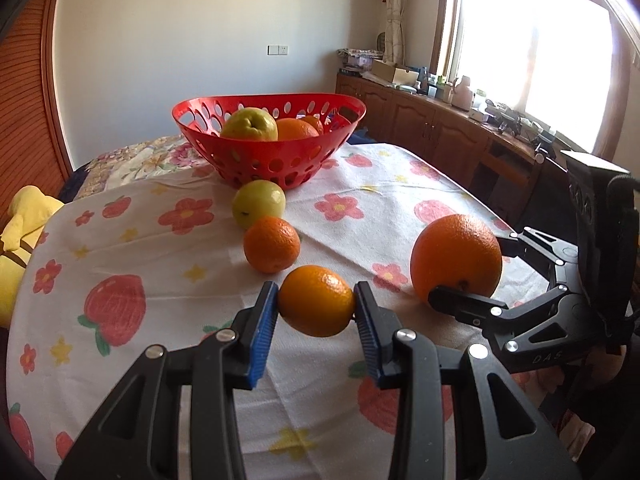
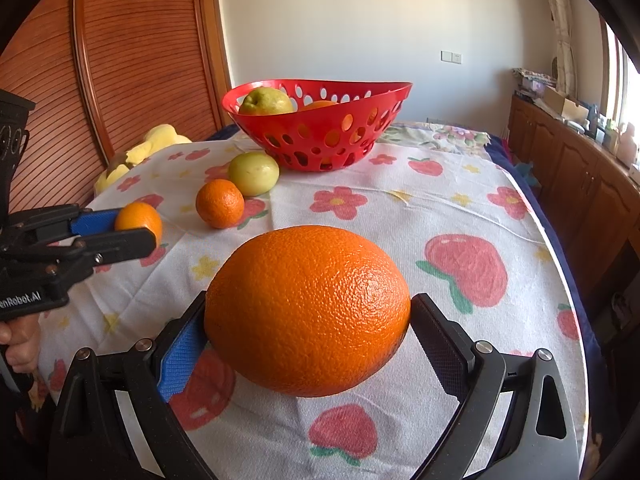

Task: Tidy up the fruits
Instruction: 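Carry both oranges over the red basket and open both tools to drop them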

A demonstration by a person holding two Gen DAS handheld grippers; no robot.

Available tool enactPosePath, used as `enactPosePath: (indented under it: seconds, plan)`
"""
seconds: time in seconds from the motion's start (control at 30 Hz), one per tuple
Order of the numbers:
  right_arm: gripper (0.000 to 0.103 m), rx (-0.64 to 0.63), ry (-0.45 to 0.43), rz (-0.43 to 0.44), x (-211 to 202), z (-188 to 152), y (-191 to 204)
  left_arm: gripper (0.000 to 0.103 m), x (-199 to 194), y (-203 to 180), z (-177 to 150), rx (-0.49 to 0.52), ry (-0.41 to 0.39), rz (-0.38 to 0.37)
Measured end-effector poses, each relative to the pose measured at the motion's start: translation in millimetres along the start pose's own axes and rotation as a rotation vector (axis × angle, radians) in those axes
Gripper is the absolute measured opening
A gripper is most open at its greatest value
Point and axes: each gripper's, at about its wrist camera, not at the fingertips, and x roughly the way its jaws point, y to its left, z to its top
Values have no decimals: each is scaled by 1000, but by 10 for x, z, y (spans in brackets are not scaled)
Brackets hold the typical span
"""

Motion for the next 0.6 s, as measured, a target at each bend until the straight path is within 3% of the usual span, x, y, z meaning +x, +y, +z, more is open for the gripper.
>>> enactPosePath:
  seconds: [0.6]
  plan:
    - [97,20,21,11,-1,92,-82,37,-269,108,280,4,-87,13]
